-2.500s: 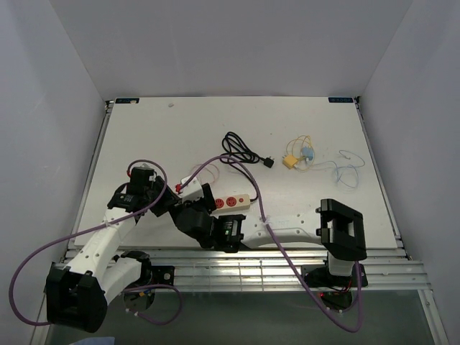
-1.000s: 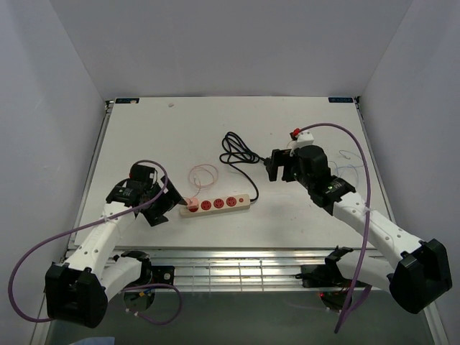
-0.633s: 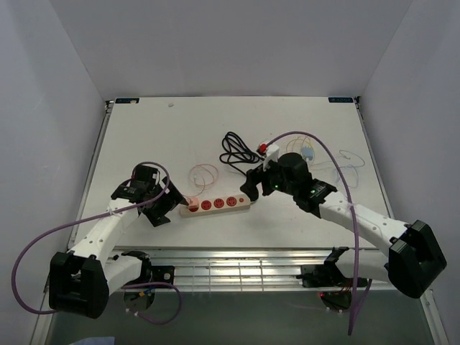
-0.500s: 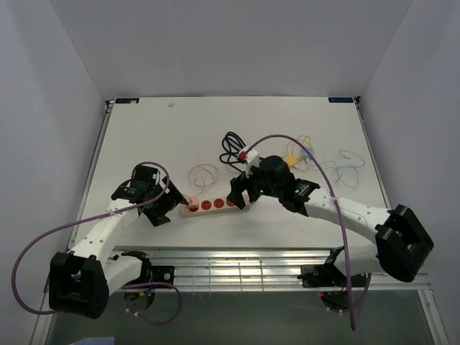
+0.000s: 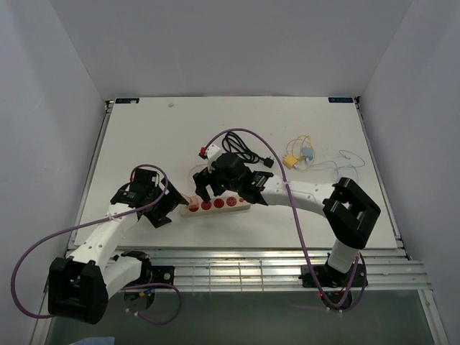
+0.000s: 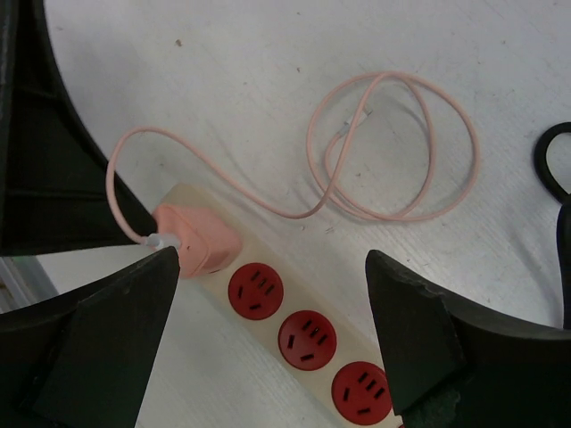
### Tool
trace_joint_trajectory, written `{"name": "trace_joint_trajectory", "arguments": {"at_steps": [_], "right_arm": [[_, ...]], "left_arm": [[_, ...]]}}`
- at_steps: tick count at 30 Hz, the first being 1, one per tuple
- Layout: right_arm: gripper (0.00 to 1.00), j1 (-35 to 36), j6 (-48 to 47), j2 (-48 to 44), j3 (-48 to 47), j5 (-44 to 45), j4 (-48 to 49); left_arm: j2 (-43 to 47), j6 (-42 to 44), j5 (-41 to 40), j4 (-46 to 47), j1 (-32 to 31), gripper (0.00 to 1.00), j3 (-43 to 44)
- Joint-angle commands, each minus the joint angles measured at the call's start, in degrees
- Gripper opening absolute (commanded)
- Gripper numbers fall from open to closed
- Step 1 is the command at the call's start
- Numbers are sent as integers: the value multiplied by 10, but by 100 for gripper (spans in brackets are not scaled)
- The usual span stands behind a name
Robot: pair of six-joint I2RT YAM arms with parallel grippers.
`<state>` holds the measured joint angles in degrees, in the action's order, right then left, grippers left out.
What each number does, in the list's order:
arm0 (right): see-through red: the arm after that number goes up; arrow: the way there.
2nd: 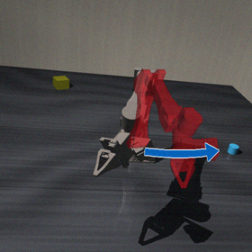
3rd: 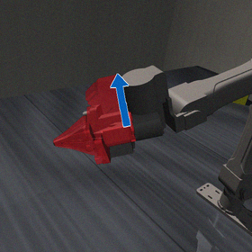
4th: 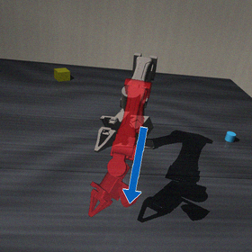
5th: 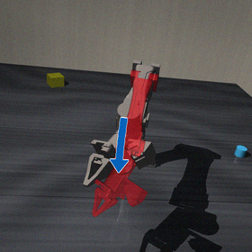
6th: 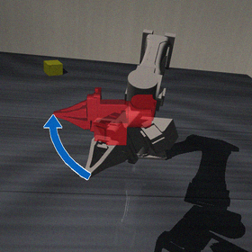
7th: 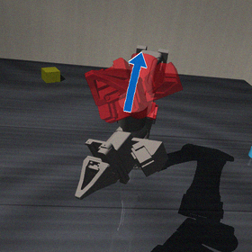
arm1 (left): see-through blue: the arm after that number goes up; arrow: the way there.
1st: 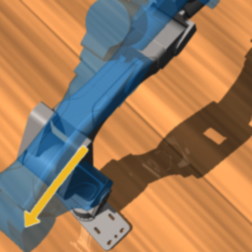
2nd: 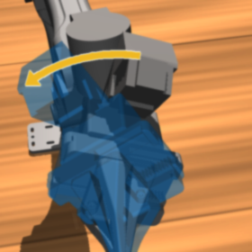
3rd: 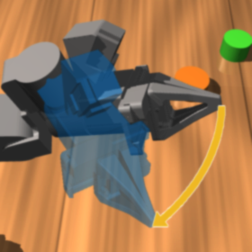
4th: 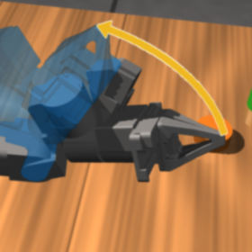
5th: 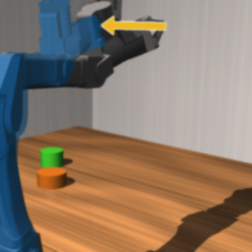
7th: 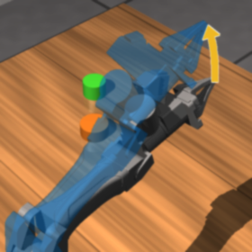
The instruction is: Insert the plug
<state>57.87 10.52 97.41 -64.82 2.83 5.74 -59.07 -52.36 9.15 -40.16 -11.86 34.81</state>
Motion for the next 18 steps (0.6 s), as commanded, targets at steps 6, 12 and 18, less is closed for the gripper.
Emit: {"name": "trace_joint_trajectory", "arguments": {"at_steps": [6,12,18], "right_arm": [[90,23,2,64,-58,55,-31],[90,33,3,94,-68,66,-45],[90,40,5,103,-65,81,-56]], "left_arm": [[-2,-15,-41,-9,-3,98,-36],[-10,-17,-47,-11,-2,98,-36],[-15,-22,-50,-12,-2,98,-45]]}}
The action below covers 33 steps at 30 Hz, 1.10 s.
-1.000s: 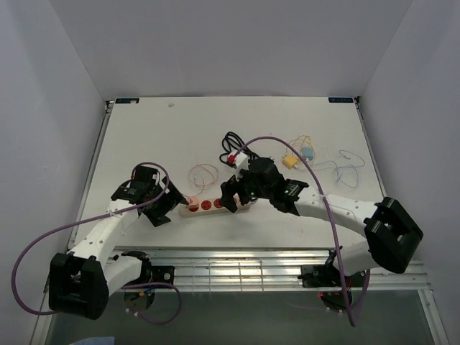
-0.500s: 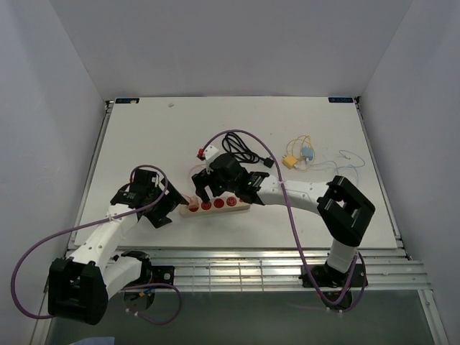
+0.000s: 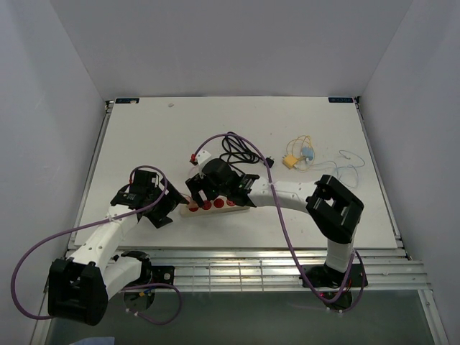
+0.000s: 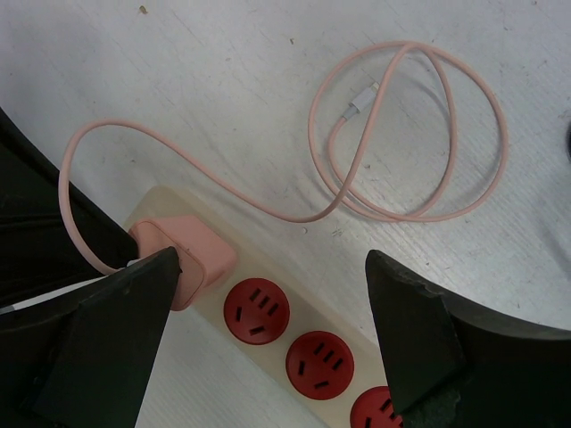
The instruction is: Insert the plug
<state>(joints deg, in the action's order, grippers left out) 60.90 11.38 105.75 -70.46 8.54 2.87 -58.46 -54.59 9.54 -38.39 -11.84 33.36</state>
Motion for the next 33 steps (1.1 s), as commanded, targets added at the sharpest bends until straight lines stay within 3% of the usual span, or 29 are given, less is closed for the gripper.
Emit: {"name": "trace_joint_trajectory", "arguments": {"at_steps": [1,10,17,33], "right_arm": [[90,11,0,23,-8,26,-28],[91,40,-4,24,43,39,-57],[93,75,22,2,102,38,-38],[93,78,42,48,74,61,-59]], "left_arm": [[-21,-1,-55,-31,-2,97,-31],[-27,-22,-51,-38,-2,97,-58],[18,-68,-44,-56,-2,86,-96],[-20,-89,-59,-30,-2,82,-123]]}}
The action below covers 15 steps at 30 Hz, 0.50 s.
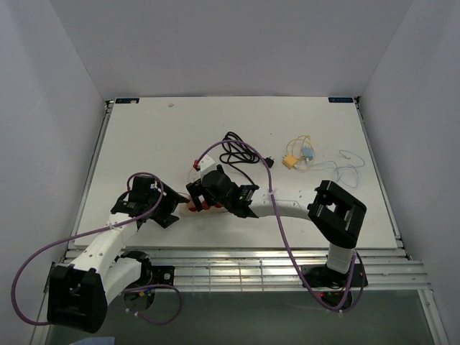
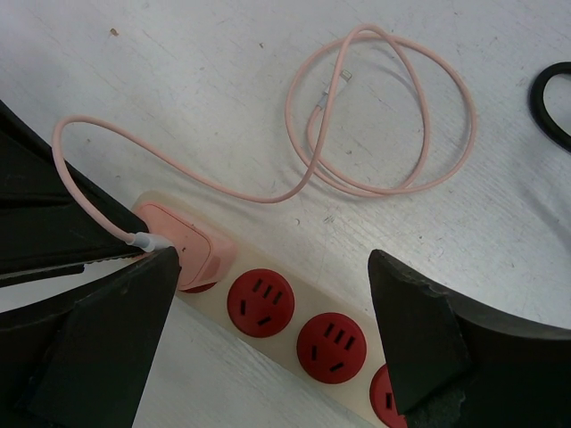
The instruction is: Insert the plug
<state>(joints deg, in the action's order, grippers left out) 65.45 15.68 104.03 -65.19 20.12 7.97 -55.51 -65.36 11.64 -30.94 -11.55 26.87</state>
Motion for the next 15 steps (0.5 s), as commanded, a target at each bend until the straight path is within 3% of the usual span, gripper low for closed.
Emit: {"name": "trace_joint_trajectory", "arguments": {"at_steps": [1,15], "right_arm": [[94,33,1,62,25,-54,-108],[95,42,-30,13,96,-86,-36]], "left_arm": [[-48,21,-78,-105,-6,82,-56],[21,12,-49,-148,-9,87,-37]]}}
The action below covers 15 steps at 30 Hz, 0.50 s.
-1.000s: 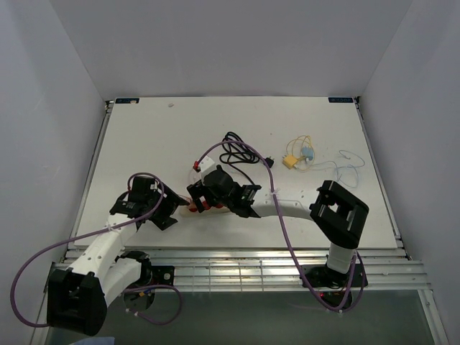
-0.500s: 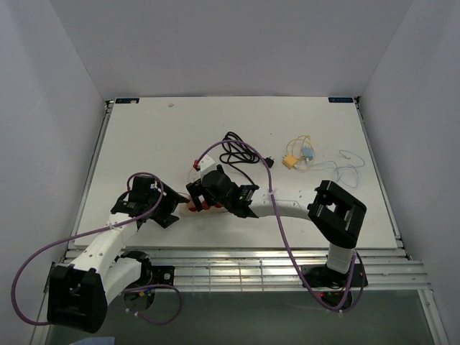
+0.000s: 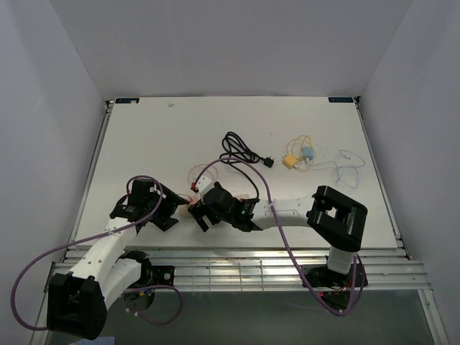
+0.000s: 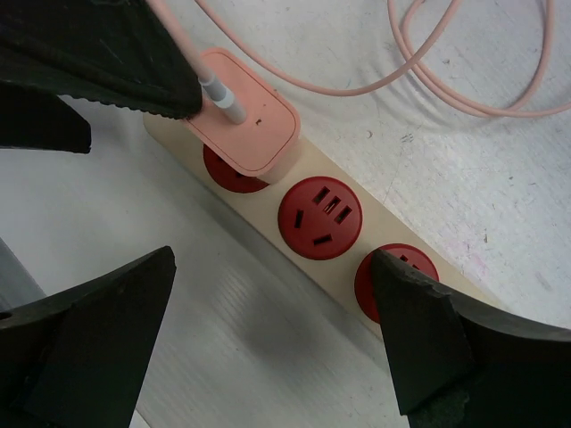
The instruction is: Insert the plug
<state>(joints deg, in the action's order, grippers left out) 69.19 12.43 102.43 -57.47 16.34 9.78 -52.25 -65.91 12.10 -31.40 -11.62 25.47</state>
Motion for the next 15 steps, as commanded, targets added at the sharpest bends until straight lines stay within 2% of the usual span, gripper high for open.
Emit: {"name": "trace_joint_trajectory", "arguments": {"at_steps": [1,9,15], "right_arm": [[95,5,3,31,14,-41,-57],[91,4,-20,-14,-40,8,-70],[90,-25,-12,-118,-69,35,-93]], "left_arm": [[-8,17,-57,-149,-8,87,-17],[12,33,-76,-207,-8,98,52],[34,75,-81,-254,-8,98,133]]}}
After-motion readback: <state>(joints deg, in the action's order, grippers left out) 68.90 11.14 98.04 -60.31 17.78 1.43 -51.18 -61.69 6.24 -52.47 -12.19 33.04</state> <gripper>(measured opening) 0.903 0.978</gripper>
